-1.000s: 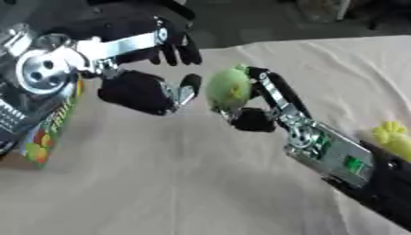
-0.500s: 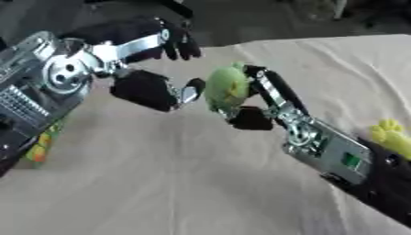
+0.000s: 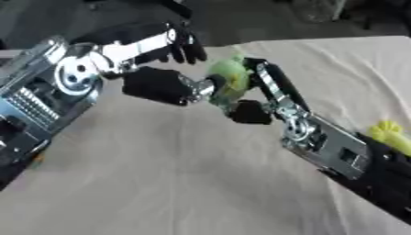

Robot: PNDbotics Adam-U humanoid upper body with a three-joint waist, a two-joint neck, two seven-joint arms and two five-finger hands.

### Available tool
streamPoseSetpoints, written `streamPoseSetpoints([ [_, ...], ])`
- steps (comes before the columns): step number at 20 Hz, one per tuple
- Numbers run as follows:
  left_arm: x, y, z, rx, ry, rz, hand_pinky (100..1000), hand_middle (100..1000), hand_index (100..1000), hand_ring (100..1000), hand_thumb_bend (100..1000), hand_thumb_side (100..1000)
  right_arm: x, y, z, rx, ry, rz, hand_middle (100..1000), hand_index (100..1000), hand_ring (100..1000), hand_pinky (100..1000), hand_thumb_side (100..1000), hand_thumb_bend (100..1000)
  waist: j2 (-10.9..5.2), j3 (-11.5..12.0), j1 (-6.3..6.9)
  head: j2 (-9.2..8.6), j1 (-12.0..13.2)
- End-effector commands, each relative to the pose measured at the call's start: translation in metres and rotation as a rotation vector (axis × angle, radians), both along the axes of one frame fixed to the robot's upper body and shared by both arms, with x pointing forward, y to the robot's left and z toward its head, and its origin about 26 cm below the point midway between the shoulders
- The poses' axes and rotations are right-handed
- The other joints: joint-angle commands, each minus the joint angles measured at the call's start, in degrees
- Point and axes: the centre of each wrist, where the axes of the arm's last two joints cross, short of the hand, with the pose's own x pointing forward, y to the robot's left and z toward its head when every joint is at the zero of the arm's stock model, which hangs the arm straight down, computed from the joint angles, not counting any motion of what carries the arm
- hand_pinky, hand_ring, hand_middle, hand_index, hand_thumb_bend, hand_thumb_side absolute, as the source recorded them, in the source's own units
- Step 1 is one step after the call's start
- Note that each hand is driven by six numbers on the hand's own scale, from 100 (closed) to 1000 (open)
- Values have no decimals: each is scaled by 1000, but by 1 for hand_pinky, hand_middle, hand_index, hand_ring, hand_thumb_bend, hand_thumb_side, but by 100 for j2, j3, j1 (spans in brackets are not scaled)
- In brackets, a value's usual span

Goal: Pick up the objects with one hand, pass them to the other hand, and then place them into the box on the other side of the table.

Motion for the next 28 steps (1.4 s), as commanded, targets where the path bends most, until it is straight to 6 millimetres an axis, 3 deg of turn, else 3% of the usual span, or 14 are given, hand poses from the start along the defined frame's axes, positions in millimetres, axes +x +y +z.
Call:
streamPoseSetpoints([
  [1, -6, -4, 10, -11, 0, 6, 816, 691, 804, 782, 375, 725, -2, -5, 13, -88, -115, -505, 329, 482, 498, 699, 100, 100, -168, 19, -24, 10, -31],
  [7, -6, -13, 7, -10, 39, 48, 826, 680, 801, 787, 411, 751, 0, -9, 16, -105, -162, -540, 381, 481, 501, 699, 100, 100, -160, 45, -35, -7, -35],
  [11, -8, -19, 5, -21, 22, 70, 840, 673, 804, 794, 475, 699, 3, -11, 15, -124, -182, -565, 382, 479, 502, 699, 100, 100, -162, 44, -35, -7, -27],
  [18, -12, -27, 4, -36, -25, 66, 847, 668, 806, 798, 550, 684, 8, -12, 10, -152, -192, -587, 385, 481, 507, 702, 100, 100, -152, 53, -28, -33, -55],
  [25, -16, -39, 3, -85, -96, 105, 845, 661, 799, 793, 583, 551, 11, -11, 7, -165, -190, -588, 389, 491, 509, 703, 100, 100, -143, 58, -30, -60, -62],
  [28, -18, -42, 2, -109, -120, 126, 848, 661, 800, 794, 586, 538, 8, -13, 7, -167, -195, -592, 389, 491, 508, 702, 100, 100, -133, 59, -27, -61, -68],
])
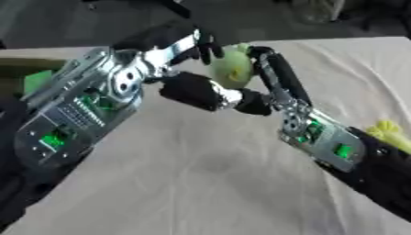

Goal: Pick up the objects with one hand, pass them to the other hand, and then place them into the box on the other side of the table.

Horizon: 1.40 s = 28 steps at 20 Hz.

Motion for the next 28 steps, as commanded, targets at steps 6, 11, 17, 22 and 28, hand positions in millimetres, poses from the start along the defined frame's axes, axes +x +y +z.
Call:
streamPoseSetpoints([
  [6, 1, -3, 6, -62, -78, 59, 859, 669, 805, 800, 605, 487, -6, -5, 11, -51, -153, -494, 389, 490, 508, 701, 100, 100, -123, 1, 4, -79, 7],
  [11, 8, -4, -1, -75, -82, 88, 858, 667, 803, 798, 584, 476, -5, -7, 13, -65, -184, -513, 389, 489, 507, 698, 100, 100, -121, -6, 13, -113, -16],
  [17, 21, -7, -14, -74, -62, 114, 856, 663, 800, 795, 568, 489, -5, -7, 11, -83, -201, -522, 391, 488, 508, 698, 100, 100, -126, -33, 10, -99, -12],
  [22, 30, -11, -23, -78, -55, 123, 853, 662, 800, 793, 575, 483, -7, -5, 13, -101, -232, -524, 394, 487, 509, 698, 100, 103, -129, -28, 22, -136, 1],
  [28, 39, -13, -33, -99, -59, 134, 850, 657, 799, 789, 552, 469, -9, -2, 11, -121, -249, -515, 396, 488, 511, 699, 100, 119, -123, -24, 16, -141, 6],
])
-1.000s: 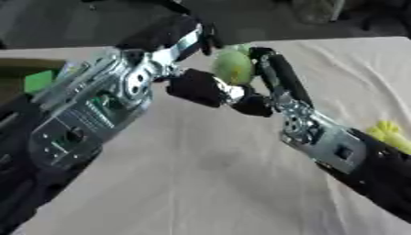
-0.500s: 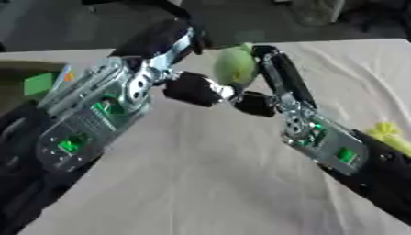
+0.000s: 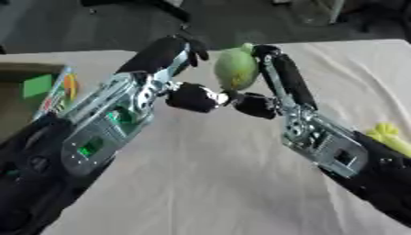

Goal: Pick up the objects with one hand, pass them to the other hand, and then place them into the box on the other side of the table.

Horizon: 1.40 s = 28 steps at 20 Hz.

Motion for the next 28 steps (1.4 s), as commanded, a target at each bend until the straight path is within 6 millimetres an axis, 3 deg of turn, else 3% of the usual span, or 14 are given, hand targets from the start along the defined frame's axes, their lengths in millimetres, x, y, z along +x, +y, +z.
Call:
streamPoseSetpoints([
  [1, 3, -1, 6, -35, -32, 3, 850, 657, 799, 789, 552, 468, -4, 0, 10, -19, -180, -462, 396, 488, 511, 699, 100, 119, -124, 2, -18, -68, 11],
  [8, 2, -5, 5, -90, -54, -23, 845, 645, 797, 782, 518, 452, -6, 3, 10, -29, -194, -452, 398, 488, 510, 699, 100, 100, -123, 11, -29, -96, 22],
  [14, -17, -10, 16, -147, -48, -73, 841, 635, 791, 775, 467, 473, -7, 4, 11, -43, -193, -444, 399, 488, 512, 701, 100, 100, -101, 1, -34, -82, 53],
  [28, -25, -21, 12, -145, -3, -80, 849, 642, 797, 782, 489, 540, -4, -1, 32, -146, -210, -447, 399, 488, 505, 701, 100, 100, -81, -39, -28, -65, 263],
])
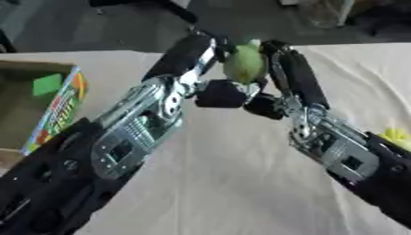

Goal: Pick up the objects with one hand, pass them to the other hand, and then place them into the box on the other side of the table.

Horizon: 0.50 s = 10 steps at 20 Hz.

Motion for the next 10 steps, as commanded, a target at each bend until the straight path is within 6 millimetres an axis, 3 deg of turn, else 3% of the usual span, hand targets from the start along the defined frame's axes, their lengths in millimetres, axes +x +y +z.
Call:
streamPoseSetpoints([
  [1, -6, -2, 10, -4, -16, -18, 848, 642, 796, 781, 494, 534, -2, -4, 20, -1, -182, -307, 399, 488, 504, 701, 100, 102, -92, -15, -8, -27, 61],
  [10, 4, -5, 1, -18, -21, 34, 846, 638, 793, 779, 509, 482, 1, -10, 55, -215, -130, -436, 400, 488, 504, 701, 100, 122, -103, -66, 3, 12, 114],
])
